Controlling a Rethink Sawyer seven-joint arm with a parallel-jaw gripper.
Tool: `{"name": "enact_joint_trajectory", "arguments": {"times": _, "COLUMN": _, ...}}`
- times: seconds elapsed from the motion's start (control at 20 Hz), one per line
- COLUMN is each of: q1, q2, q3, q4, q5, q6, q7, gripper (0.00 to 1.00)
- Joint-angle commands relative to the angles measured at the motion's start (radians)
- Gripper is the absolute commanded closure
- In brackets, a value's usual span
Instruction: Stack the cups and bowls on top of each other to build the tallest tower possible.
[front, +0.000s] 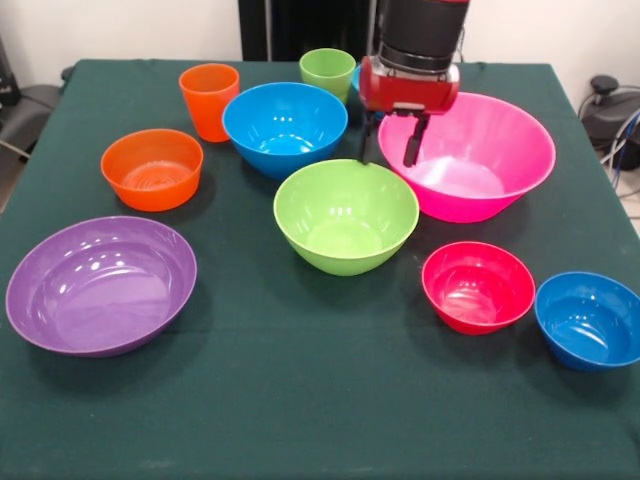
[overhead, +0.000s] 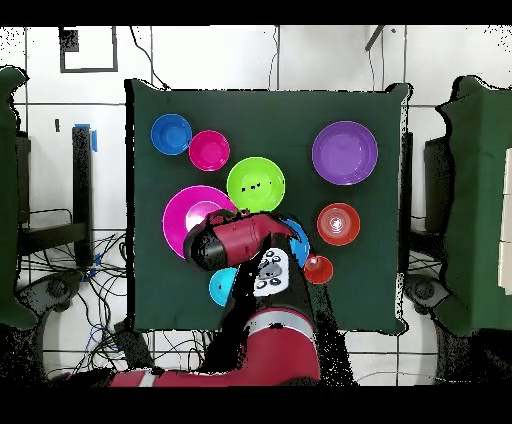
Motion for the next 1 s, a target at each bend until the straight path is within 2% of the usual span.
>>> {"name": "enact_joint_trajectory", "arguments": {"times": 0.05, "q1": 0.027, "q2": 0.080, "q3": 0.004, "q4": -0.108, "q5": -0.060, "q6": -0.064, "q7": 0.052, "gripper": 0.00}}
{"name": "enact_joint_trajectory", "arguments": {"times": 0.3, "q1": 0.001, "q2": 0.072, "q3": 0.028, "q4": -0.084, "q5": -0.052, "q6": -0.095, "q7": 0.047, "gripper": 0.00}}
{"name": "enact_joint_trajectory", "arguments": {"times": 0.35, "q1": -0.006, "q2": 0.070, "q3": 0.037, "q4": -0.082, "q5": -0.052, "q6": -0.096, "q7": 0.039, "gripper": 1.00}}
{"name": "enact_joint_trajectory", "arguments": {"times": 0.6, "q1": -0.017, "q2": 0.064, "q3": 0.050, "q4": -0.071, "q5": -0.046, "q6": -0.098, "q7": 0.041, "gripper": 1.00}}
{"name": "enact_joint_trajectory", "arguments": {"times": 0.7, "q1": -0.013, "q2": 0.060, "q3": 0.050, "q4": -0.066, "q5": -0.028, "q6": -0.057, "q7": 0.043, "gripper": 1.00}}
{"name": "enact_joint_trajectory", "arguments": {"times": 0.85, "q1": -0.035, "q2": 0.057, "q3": 0.078, "q4": -0.055, "q5": -0.023, "q6": -0.049, "q7": 0.036, "gripper": 1.00}}
{"name": "enact_joint_trajectory", "arguments": {"times": 1.0, "q1": -0.030, "q2": 0.039, "q3": 0.074, "q4": -0.051, "q5": -0.026, "q6": -0.038, "q7": 0.031, "gripper": 1.00}}
